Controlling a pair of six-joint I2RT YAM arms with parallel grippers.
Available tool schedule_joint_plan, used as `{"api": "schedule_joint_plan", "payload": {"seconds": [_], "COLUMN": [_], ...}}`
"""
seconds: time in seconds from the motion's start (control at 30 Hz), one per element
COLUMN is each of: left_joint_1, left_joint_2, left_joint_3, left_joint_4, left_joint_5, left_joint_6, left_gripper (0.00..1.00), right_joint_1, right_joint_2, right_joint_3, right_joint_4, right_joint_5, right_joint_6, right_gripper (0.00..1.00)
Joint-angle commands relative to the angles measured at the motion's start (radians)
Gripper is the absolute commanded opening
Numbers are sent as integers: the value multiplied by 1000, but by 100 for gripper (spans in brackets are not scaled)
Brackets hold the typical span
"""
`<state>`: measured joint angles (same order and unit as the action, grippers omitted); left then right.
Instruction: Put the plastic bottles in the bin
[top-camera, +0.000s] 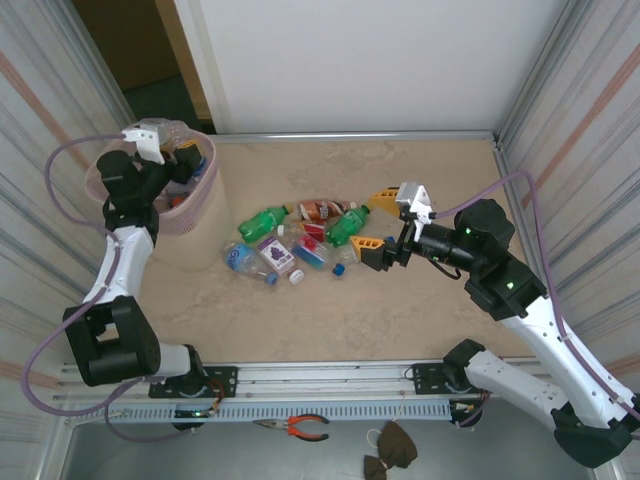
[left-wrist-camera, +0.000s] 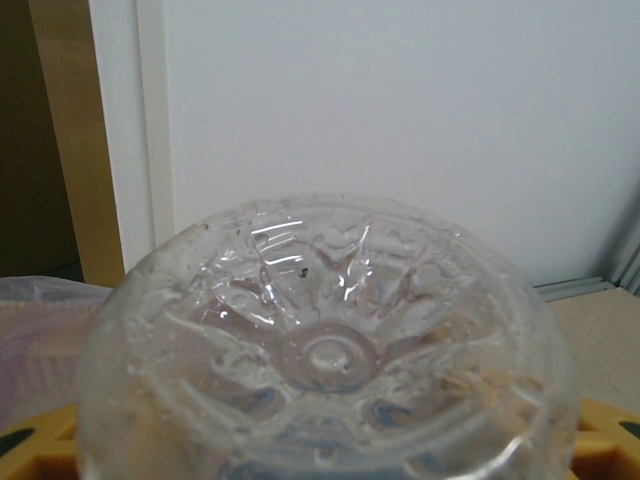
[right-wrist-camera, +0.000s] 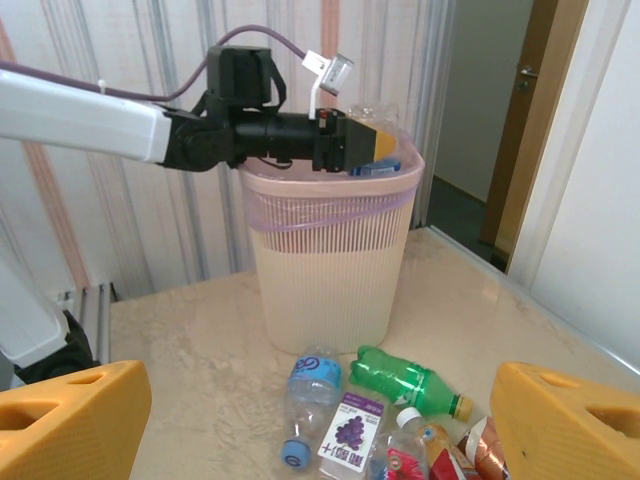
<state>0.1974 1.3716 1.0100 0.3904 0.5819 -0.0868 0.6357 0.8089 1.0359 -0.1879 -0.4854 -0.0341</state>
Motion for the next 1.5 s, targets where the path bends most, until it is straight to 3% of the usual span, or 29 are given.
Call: {"api": "schedule_joint_plan", "payload": {"seconds": [0.0,0.23,0.37,0.6,1.1,1.23,1.47], "left_joint_1": [3,4,4,3,2,2,-8], "left_joint_2": [65,44,52,36,-51,-50,16], "left_joint_3": [-24,114,154,159,262,319,431], "left_joint_4": [-137,-357,-437,-445,-515,-576,-731], "left_joint_5": [16,-14,-15,-3,11,22,9], "left_joint_6": [14,77,92,87,87,84,100], "left_gripper": [58,59,66,80,84,80,57], "right_joint_1": [8,10,12,13,19,19,22], "right_joint_2": [-17,-19,-16,-16,-8,-1,1], "right_joint_3": [3,1,-1,4,22,23,25], "right_joint_4": [4,9,10,10,13,15,13], "right_joint_5": [16,15,15,15,20,20,22], "right_joint_6": [9,13,14,14,14,14,14], "right_gripper": [87,88,88,88,88,88,88]}}
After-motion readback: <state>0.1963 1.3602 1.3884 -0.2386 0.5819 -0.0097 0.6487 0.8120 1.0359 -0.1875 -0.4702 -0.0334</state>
